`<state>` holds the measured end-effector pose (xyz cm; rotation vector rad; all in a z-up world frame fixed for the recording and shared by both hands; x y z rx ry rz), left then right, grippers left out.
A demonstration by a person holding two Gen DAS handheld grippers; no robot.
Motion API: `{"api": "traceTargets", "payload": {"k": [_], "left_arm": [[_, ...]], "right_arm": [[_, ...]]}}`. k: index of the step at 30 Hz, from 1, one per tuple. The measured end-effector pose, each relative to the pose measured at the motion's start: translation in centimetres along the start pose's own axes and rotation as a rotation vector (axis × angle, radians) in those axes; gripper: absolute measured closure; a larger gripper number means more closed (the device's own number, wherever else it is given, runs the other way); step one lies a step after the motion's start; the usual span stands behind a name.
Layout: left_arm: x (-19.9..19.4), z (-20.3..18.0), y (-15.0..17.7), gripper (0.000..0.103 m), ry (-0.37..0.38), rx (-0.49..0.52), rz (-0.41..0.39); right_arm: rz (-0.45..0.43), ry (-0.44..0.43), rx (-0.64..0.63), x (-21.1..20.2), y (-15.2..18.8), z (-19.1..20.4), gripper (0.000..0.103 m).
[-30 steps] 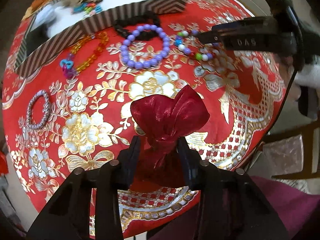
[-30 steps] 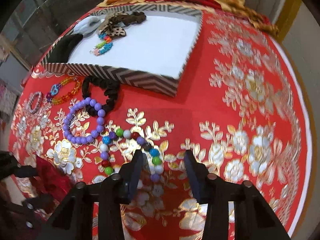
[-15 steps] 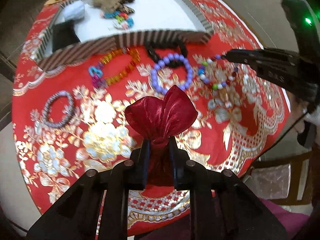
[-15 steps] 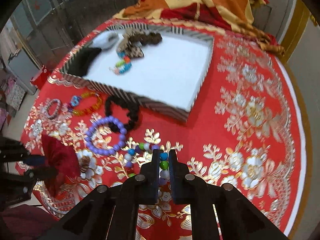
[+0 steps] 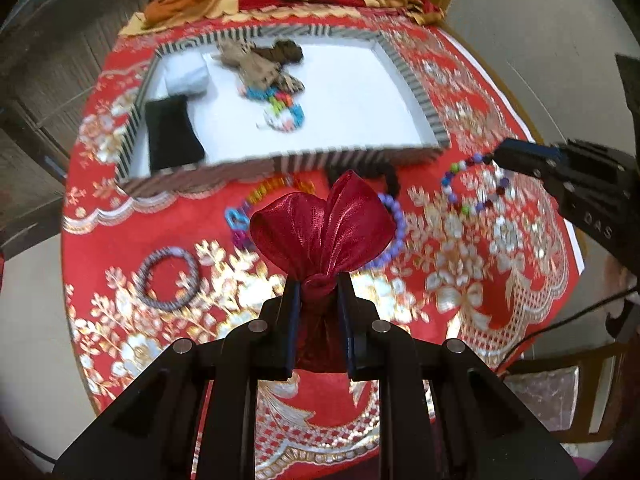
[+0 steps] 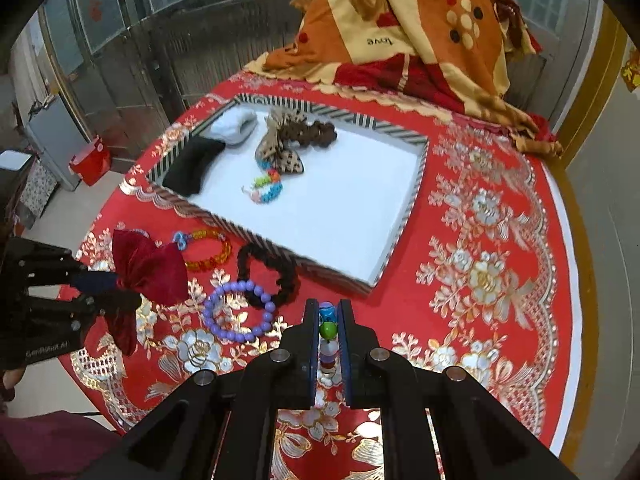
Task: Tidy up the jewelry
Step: 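Grasp the multicolour bead bracelet with the right tool while the left tool holds the red bow, then carry the red bow and bead bracelet into the tray and open both tools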
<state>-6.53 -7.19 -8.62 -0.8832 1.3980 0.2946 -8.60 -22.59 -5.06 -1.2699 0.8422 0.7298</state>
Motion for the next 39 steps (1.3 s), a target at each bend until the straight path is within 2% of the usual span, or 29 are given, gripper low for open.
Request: {"api": "traceTargets", "payload": {"k": [9, 14, 21, 29, 39], "left_arm": [[-1.4, 4.1, -4.2, 0.087, -0.03, -0.092, -0.036], [-0.6, 5.8, -6.1, 0.087, -0.059, -0.128, -0.029], [1.8, 7.4, -8.7, 0.087, -0.078, -0.191, -0.009], [4.8, 9.5, -10.2, 0.087, -0.118, -0.26, 0.041], [8.2, 10.8, -11.0, 0.087, -0.131, -0.3, 0.098]], "right_arm": [[-0.044, -0.011, -0.004, -0.7, -4.1, -0.1, 0.095], [-0.037, -0.03, -0.013, 0.4, -6.1, 0.4, 0.095], [0.001, -0.07, -0.049, 3.5, -8.4, 2.3, 0.095], [0.052, -0.157, -0.062, 7.7, -11.1, 4.2, 0.095], [0.113, -0.11, 0.002, 15.0, -14.2, -0.1, 0.095]]}}
Point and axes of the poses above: each gripper's, at about its wrist camera, not at the fingertips, and x roughly the way its jaws point, z to its left, y to its underside, the point moved 10 cm from there along x, roughly the way its jaws point, and after that the axes turned 9 degrees about x, right-handed, at the moved point
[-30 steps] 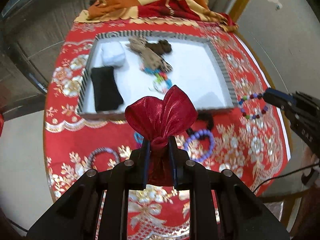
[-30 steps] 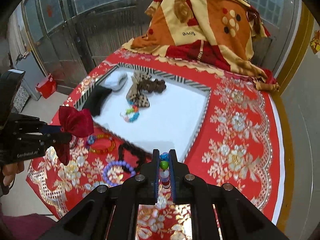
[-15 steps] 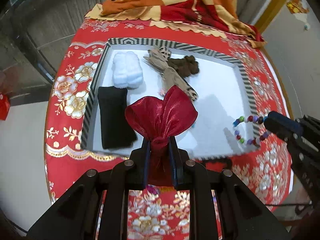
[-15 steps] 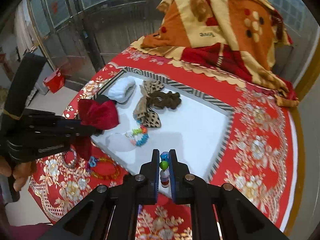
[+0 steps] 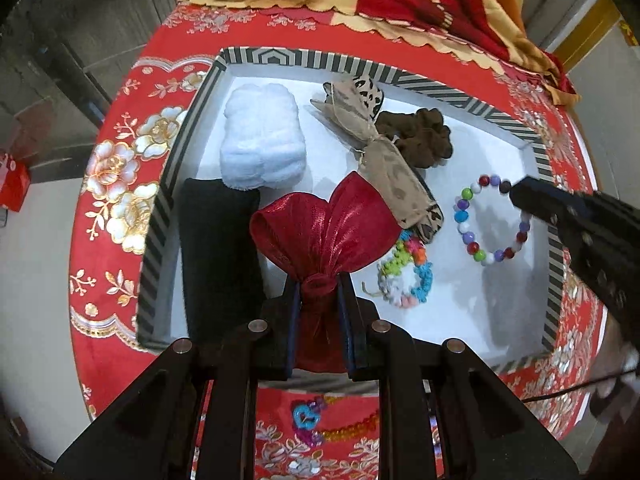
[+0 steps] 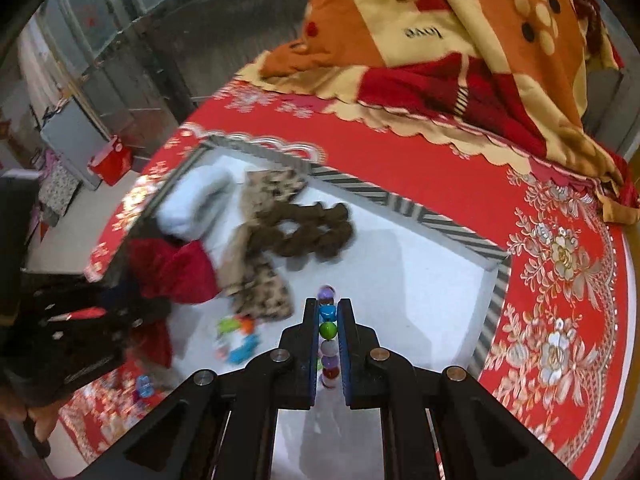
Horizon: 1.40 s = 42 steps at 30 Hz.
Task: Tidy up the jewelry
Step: 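Carry the red bow and bead bracelet into the tray and open both tools, then withdraw both tools from the tray toward the remaining bracelets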
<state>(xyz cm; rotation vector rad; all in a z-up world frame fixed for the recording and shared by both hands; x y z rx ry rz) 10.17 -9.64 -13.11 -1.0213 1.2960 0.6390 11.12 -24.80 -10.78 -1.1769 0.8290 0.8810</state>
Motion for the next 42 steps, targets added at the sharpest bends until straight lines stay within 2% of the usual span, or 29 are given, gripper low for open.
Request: {"api": "traceTargets", "payload": {"k": [6, 16, 18, 20, 22, 24, 34, 38, 42], "left_arm": [[1.1, 0.2, -0.3, 0.087, -0.012, -0.008, 0.019], [0.9, -0.2, -0.7, 0.084, -0.031, 0.0, -0.011], [0.5, -0.3, -0.8, 0.076, -0.027, 0.002, -0.024], [-0.2, -0.6, -0.8, 0.063, -0.024, 0.0, -0.044], [-0.8, -0.8, -0.8, 0.057, -0.016, -0.003, -0.061], [-1.5, -1.0, -0.6, 0.054, -0.011, -0.004, -0.075], [-4.2, -1.3, 0.8, 0.054, -0.001, -0.021, -0.126], [-5.1, -1.2, 2.0, 0.054, -0.009, -0.023, -0.141], [-5.8, -0.9, 3.3, 0.054, -0.006, -0.031, -0.15]], "right_arm": [[0.021, 0.035, 0.084, 3.0, -0.7, -3.6, 0.095], [0.02, 0.04, 0.148, 3.9, -1.0, -4.8, 0.094], [0.008, 0.044, 0.143, 3.5, -1.1, -4.7, 0.093], [-0.013, 0.038, 0.145, 2.4, -0.9, -4.6, 0.09], [-0.029, 0.035, 0.151, 1.5, -0.7, -4.4, 0.073], [-0.041, 0.024, 0.158, 0.6, -0.4, -4.1, 0.069], [-0.104, 0.043, 0.156, -3.9, 1.4, -1.9, 0.069], [-0.117, 0.085, 0.166, -5.4, 3.0, -1.0, 0.069], [-0.133, 0.084, 0.19, -6.6, 4.6, 0.1, 0.069]]}}
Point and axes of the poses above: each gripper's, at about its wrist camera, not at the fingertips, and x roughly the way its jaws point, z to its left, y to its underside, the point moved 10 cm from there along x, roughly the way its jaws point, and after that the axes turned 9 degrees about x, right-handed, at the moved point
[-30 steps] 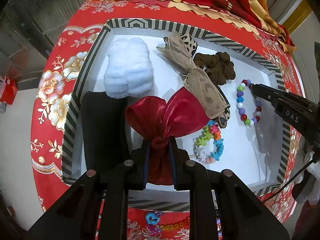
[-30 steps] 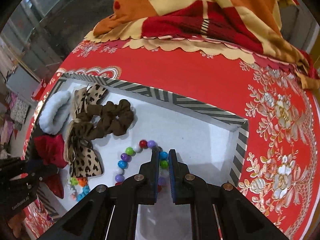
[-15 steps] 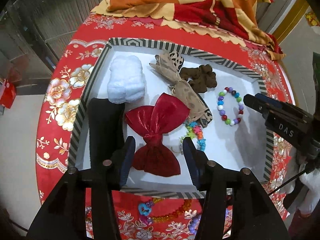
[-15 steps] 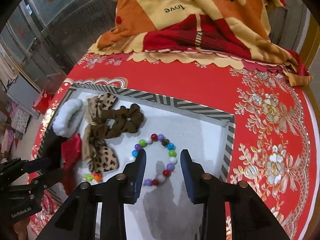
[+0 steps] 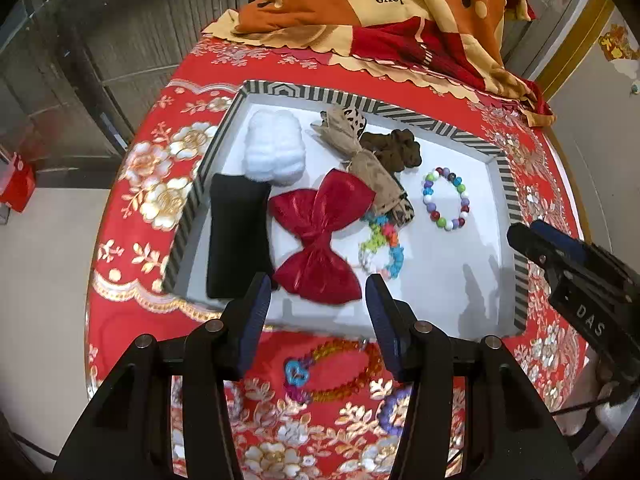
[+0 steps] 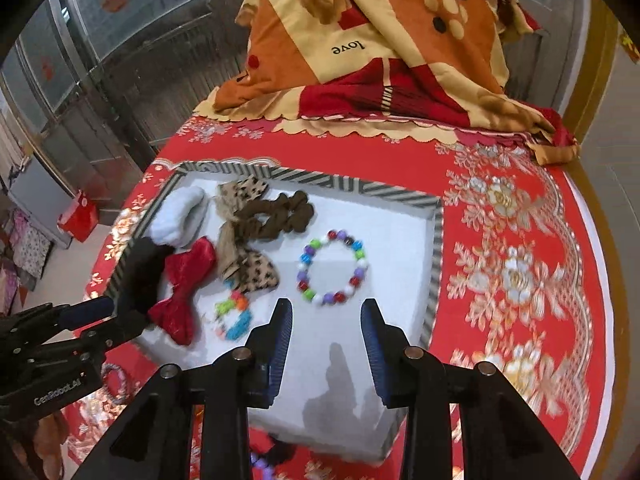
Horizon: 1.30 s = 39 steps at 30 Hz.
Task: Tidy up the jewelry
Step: 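Withdraw both tools from the tray toward the remaining bracelets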
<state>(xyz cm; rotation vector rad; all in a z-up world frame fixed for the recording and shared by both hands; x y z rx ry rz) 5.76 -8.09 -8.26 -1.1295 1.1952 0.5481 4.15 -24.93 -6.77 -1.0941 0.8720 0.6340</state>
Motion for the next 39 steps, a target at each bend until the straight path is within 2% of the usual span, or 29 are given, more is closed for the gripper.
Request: {"api": "traceTargets", "payload": {"k": [23, 39], "left_arm": [[-4.2, 3.7, 6.9, 0.054, -0.025, -0.02, -0.028], [-5.2, 7.5, 10.3, 0.054, -0.048, -0.085, -0.015]], "right_arm": [[-0.001, 0.037, -0.016, -4.7, 7.0, 3.0, 0.068], [0.011, 0.057, -0.029, -5.9, 9.3, 3.0, 0.066]]}}
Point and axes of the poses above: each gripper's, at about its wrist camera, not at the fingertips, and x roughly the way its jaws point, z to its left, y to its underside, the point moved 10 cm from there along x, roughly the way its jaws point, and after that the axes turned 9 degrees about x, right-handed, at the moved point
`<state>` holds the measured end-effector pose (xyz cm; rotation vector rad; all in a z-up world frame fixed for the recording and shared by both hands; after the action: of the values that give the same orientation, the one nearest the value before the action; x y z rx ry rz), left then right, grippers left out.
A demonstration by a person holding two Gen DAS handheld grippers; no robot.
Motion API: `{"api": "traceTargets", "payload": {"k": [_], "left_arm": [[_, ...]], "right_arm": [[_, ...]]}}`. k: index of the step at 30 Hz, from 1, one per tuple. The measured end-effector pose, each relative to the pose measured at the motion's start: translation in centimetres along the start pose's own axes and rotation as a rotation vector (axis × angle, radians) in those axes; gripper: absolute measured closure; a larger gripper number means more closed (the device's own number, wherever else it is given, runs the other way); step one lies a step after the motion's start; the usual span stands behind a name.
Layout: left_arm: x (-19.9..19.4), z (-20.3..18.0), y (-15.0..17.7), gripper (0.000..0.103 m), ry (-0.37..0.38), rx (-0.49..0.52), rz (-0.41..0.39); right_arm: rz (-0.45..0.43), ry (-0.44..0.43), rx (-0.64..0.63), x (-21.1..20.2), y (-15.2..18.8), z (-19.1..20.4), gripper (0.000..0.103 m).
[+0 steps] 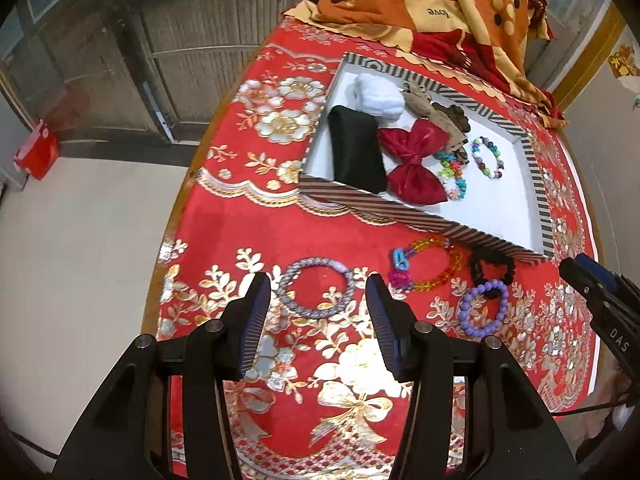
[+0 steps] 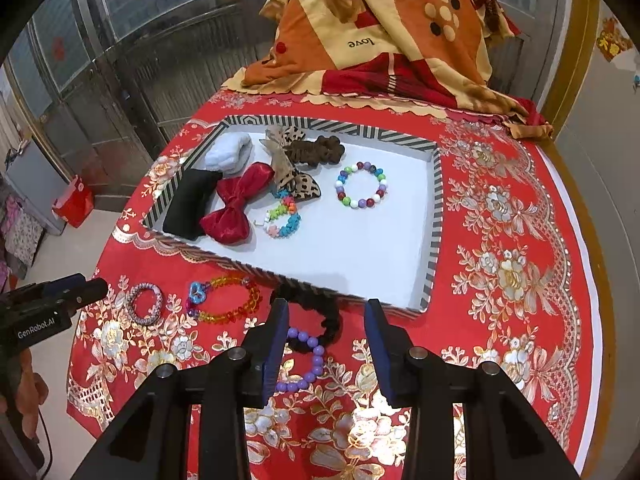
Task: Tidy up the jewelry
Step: 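Withdraw both tools from the tray toward the remaining bracelets, then grasp the silver rhinestone bangle with the left tool while the right tool grasps the black scrunchie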
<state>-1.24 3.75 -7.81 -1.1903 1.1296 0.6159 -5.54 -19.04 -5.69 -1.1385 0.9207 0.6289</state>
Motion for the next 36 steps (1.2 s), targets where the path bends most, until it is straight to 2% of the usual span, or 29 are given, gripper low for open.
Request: {"api": "traceTargets", "payload": {"k": [23, 29, 36], "left_arm": [[0.5, 3.7, 3.1, 0.054, 0.0, -0.097, 0.062], [1.6, 4.1, 4.0, 0.054, 0.011, -0.132, 0.102], [2.8, 4.3, 4.6, 0.054, -0.003, -0.152, 0.137]], "right_arm": [[0.089, 0.007, 0.01, 1.2, 4.3, -2.1, 0.064], [0.128, -0.025, 0.041, 2.7, 5.2, -3.0, 0.064], [0.139, -0.082, 0.08, 4.5, 4.1, -3.4, 0.064]]}}
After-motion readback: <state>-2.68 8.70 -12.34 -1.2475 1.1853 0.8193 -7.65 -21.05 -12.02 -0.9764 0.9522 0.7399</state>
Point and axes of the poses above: each gripper's, at about its wrist camera, not at the fingertips, and x roughly the way its jaws point, z to its left, y to its underside, the point moved 10 cm from there along x, roughly the way its jaws point, and after that the axes turned 9 degrees about x, right-handed, at the moved point
